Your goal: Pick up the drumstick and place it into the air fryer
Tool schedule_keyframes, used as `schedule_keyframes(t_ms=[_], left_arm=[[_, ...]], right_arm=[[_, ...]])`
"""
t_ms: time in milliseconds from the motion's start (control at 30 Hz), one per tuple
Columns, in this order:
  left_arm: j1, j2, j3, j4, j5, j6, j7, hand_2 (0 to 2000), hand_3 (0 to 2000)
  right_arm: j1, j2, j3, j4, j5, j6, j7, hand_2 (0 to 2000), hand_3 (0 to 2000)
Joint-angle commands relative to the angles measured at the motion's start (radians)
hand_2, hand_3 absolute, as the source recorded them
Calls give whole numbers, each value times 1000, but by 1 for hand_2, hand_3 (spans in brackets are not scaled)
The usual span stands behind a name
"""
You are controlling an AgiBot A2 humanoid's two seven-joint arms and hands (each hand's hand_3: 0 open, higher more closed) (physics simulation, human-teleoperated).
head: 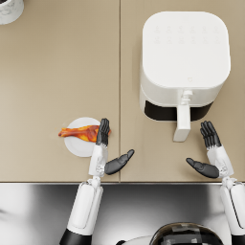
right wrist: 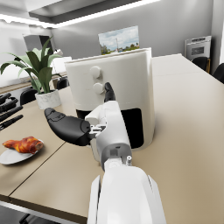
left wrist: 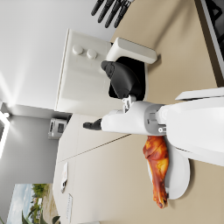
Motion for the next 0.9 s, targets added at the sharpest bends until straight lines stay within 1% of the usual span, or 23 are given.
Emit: schedule_keyframes(t_ms=[33, 700, 733, 767, 800, 900], left_arm=[[0, 0, 0, 0, 0, 0, 0, 0, 0], [0, 0, 0, 0, 0, 0, 0, 0, 0], [2, 1, 30, 16, 0, 0, 0, 0, 0], [-5, 0, 22, 3, 0, -29, -28, 0, 0], [-12, 0, -1, -14, 0, -49, -49, 0, 0], [-12, 10, -57, -18, 0, -82, -82, 0, 0]], right_arm=[[0, 0, 0, 0, 0, 0, 0, 0, 0], [0, 0, 0, 0, 0, 0, 0, 0, 0], [2, -1, 30, -16, 0, 0, 0, 0, 0], [-7, 1, 27, 10, 0, -28, 29, 0, 0], [7, -10, 21, 28, 0, -48, 49, 0, 0], [21, -29, 12, 38, 0, -81, 82, 0, 0]])
